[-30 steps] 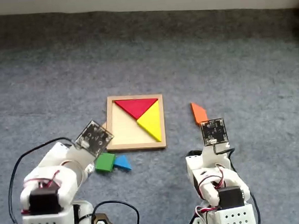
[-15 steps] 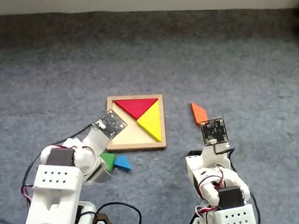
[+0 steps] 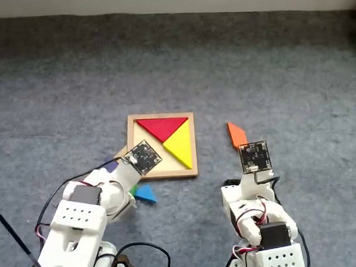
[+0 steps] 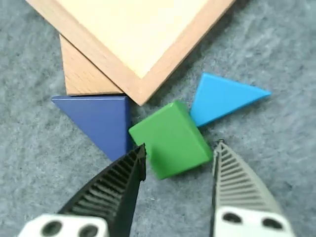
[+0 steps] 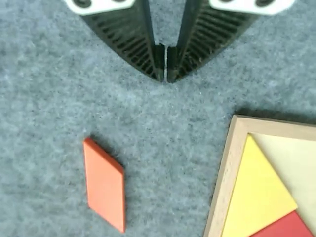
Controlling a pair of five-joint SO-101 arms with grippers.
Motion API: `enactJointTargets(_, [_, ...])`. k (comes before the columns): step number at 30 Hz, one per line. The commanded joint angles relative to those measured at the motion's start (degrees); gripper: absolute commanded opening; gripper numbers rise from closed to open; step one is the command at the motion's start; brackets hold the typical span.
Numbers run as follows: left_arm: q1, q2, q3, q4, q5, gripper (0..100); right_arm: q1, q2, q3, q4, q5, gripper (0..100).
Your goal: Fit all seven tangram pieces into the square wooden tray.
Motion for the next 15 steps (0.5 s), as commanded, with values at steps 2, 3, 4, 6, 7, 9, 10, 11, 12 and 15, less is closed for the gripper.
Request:
enactJointTargets(2, [1.63, 0.31, 0.22, -1.49, 0.44, 18, 0.84, -0.84, 6.37, 0.31, -0.35, 2.6])
enactJointTargets(3, [2.15, 0.31, 0.31, -1.49, 0.44, 17, 0.84, -0.84, 6.37, 0.31, -0.35, 2.6])
enactJointTargets(4, [2.68, 0.31, 0.31, -1.49, 0.44, 16, 0.84, -0.84, 6.37, 0.31, -0.35, 2.6])
enactJointTargets(6, [3.56, 0.31, 0.31, -1.41, 0.44, 15, 0.84, -0.84, 6.37, 0.31, -0.35, 2.6])
enactJointTargets(7, [3.74, 0.31, 0.31, -1.41, 0.44, 14, 0.84, -0.84, 6.37, 0.31, -0.35, 2.6])
enactJointTargets(9, [3.74, 0.13, 0.31, -1.41, 0.44, 13, 0.84, -0.84, 6.37, 0.31, -0.35, 2.6])
enactJointTargets(10, [3.74, -0.04, 0.31, -1.41, 0.44, 12, 0.84, -0.84, 6.37, 0.31, -0.35, 2.6])
enactJointTargets(11, [3.65, -0.13, 0.13, -1.41, 0.44, 12, 0.84, -0.84, 6.37, 0.31, -0.35, 2.6])
enactJointTargets(12, [3.38, -0.13, -0.04, -1.41, 0.44, 11, 0.84, -0.84, 6.37, 0.31, -0.35, 2.6])
enactJointTargets(15, [3.21, -0.13, -1.63, -1.32, 0.44, 9, 1.54, -0.84, 6.37, 0.31, -0.35, 2.6])
